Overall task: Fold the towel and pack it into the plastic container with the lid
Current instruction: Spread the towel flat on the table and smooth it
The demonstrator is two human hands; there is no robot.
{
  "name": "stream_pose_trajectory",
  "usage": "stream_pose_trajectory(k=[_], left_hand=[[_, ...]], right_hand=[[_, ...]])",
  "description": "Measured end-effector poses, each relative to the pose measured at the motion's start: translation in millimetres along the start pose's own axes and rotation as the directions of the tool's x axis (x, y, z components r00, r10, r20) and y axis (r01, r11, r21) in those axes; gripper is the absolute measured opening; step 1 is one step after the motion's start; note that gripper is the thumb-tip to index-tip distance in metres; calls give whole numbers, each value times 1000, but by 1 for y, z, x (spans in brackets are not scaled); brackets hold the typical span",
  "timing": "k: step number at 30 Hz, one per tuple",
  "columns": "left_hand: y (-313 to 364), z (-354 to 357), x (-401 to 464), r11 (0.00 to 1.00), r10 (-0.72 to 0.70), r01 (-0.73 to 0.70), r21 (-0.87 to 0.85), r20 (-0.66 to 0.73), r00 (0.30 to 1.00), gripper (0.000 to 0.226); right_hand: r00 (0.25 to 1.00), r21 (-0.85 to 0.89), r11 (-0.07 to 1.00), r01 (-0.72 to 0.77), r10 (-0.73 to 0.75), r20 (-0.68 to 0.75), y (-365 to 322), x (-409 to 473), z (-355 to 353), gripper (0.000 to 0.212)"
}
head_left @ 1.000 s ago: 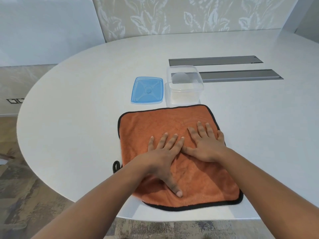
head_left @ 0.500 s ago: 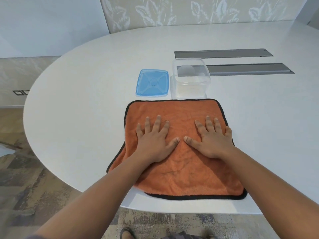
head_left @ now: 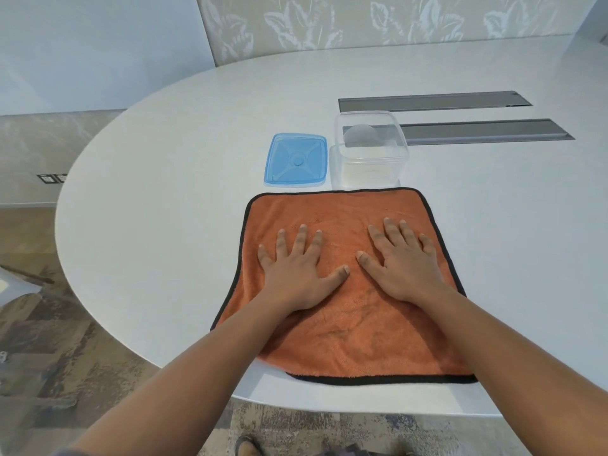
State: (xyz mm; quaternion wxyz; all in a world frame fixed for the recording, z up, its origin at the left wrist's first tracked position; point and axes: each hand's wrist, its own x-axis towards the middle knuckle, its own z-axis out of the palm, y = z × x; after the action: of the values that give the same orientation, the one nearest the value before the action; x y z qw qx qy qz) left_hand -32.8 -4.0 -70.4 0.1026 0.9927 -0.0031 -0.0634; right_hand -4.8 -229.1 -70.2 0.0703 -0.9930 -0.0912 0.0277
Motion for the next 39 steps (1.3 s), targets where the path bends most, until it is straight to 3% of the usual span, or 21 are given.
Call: stream_pose_trajectory(k=[5, 11, 15, 17, 20, 23, 25, 28, 31, 34, 37, 39], left_hand=[[-15, -5, 0, 999, -33, 34, 28, -27, 999, 107], [-31, -38, 7, 996, 21, -12, -90, 96, 995, 100], [-53, -64, 0, 989, -148, 148, 2, -10, 989, 86], [-60, -69, -6, 978, -210, 210, -6, 4, 978, 86], [-69, -72, -16, 949, -273, 283, -139, 87, 958, 93], [-78, -73, -25, 890, -319, 333, -312, 97, 943, 84], [-85, -75, -29, 833, -348, 361, -419, 109, 931, 74], [-95, -75, -31, 752, -327, 363, -549, 167, 930, 52], [-96, -82, -39, 738, -198, 338, -584, 290, 936, 60], [-91, -92, -51, 827, -32, 265, -496, 429, 903, 72], [-86, -95, -62, 938, 10, 163, -305, 496, 868, 107], [-83, -94, -65, 957, 24, 125, -262, 501, 865, 121]], right_hand=[[1000, -3, 1000, -6, 6, -4, 2, 2, 0, 87], [1000, -1, 1000, -18, 18, 12, 2, 2, 0, 88], [1000, 1, 1000, -15, 15, 19, 2, 2, -2, 88], [999, 2, 1000, -28, 28, 31, -1, 2, -4, 87], [999, -2, 999, -49, 49, -8, -14, -1, -7, 80], [989, 69, 995, 78, -69, -132, -33, -6, -7, 68], [982, 144, 975, 170, -155, -110, -43, -8, -5, 68], [982, 84, 978, 190, -190, -17, -49, -7, -2, 76], [984, 55, 982, 179, -179, 6, -49, -5, -1, 79], [985, 57, 983, 175, -175, -7, -49, -5, 1, 79], [986, 53, 984, 169, -168, -14, -48, -4, 2, 79], [986, 51, 984, 169, -168, -19, -49, -3, 3, 79]])
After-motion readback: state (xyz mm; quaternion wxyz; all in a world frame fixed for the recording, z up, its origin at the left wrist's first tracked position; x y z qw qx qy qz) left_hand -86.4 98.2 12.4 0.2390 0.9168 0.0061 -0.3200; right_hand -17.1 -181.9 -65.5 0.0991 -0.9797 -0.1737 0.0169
